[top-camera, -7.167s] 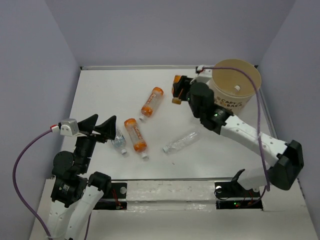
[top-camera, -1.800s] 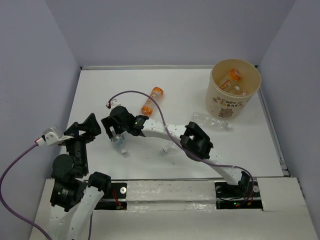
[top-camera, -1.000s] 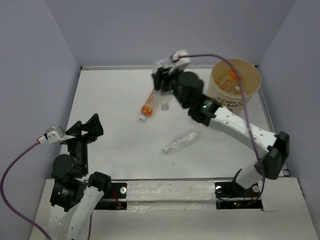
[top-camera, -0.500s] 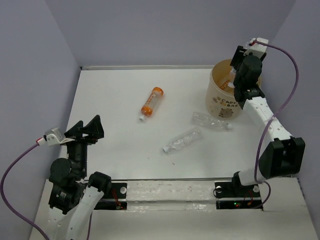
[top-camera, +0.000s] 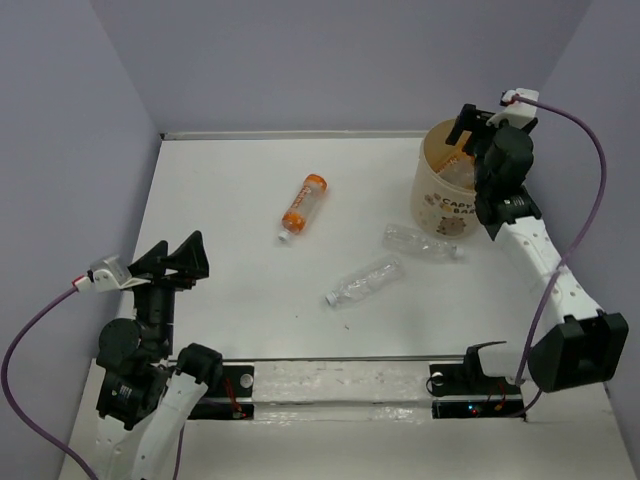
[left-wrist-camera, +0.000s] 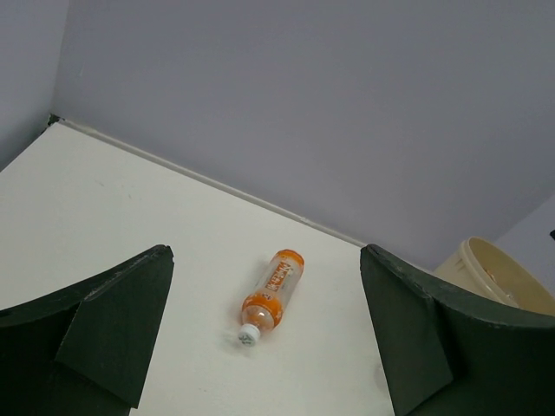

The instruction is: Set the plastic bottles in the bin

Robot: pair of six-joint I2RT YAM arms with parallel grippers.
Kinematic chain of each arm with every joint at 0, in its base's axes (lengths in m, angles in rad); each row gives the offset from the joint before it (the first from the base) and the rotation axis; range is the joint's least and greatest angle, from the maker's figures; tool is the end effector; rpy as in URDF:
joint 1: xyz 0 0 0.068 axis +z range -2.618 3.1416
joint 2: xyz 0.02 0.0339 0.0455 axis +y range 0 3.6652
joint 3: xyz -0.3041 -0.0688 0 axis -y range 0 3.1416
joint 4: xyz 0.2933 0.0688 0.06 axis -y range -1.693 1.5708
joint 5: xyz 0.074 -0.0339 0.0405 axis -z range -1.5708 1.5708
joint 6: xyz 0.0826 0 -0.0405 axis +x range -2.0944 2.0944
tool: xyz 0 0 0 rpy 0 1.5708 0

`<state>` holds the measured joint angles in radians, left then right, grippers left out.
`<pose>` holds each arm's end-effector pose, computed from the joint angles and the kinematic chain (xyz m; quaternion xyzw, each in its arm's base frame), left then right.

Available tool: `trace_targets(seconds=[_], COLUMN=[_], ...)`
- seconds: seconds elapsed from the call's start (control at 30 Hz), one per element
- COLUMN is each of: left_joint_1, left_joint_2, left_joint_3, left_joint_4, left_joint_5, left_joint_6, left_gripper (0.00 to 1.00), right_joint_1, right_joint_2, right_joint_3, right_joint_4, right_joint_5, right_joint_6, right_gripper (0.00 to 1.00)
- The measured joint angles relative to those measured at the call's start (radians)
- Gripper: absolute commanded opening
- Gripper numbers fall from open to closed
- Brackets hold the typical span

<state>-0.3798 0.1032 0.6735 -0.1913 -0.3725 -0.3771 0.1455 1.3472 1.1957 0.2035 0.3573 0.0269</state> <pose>0.0782 0.0011 0.4095 -0.1525 0.5518 -0.2039 0.7942 0.4027 0.0298 0.4329 0.0885 0.6840 -0.0604 0.7216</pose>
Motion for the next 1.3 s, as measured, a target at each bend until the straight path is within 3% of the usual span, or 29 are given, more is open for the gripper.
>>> trace_targets(seconds=[0.13,0.2,0.4,0.63,0.9,1.2,1.27,1.3], left_joint_1=[0.000,0.000,0.000,0.000,0.000,0.000,0.000,0.000], left_joint_2=[0.000,0.000,0.001,0.001,0.000,-0.002,-0.003,-0.003], left_joint_3=[0.000,0.000,0.000,0.000,0.000,0.000,0.000,0.000], left_joint_4=[0.000,0.001,0.001,0.001,0.001,0.001,0.001,0.001], left_joint_5=[0.003,0.003,0.012,0.017,0.018,0.018,0.018,0.018], left_joint_6=[0.001,0.002,0.002,0.002,0.002,0.002,0.002,0.002], left_gripper=[0.99,0.99,0.99,0.99,0.99,0.99,0.99,0.99], right_joint_1=[0.109,0.226,0.406,0.491,0.491,0.491,0.491,0.491], right_joint_2=[-0.154,-0.237,-0.383,-0.379,-0.275,-0.103,-0.064,-0.040], right_joint_3=[0.003,-0.024,-0.317,-0.563,-0.626,-0.628,-0.623,-0.617], right_joint_4=[-0.097,-0.153,-0.281,-0.490,-0.440,-0.356,-0.333,-0.313], right_joint_5=[-0.039,-0.066,-0.116,-0.095,-0.111,-0.085,-0.085,-0.086], right_joint_6=[0.129,0.219,0.491,0.764,0.943,1.009,1.017,1.023], right_gripper=[0.95,0.95,0.98,1.00,1.00,0.99,0.97,0.92])
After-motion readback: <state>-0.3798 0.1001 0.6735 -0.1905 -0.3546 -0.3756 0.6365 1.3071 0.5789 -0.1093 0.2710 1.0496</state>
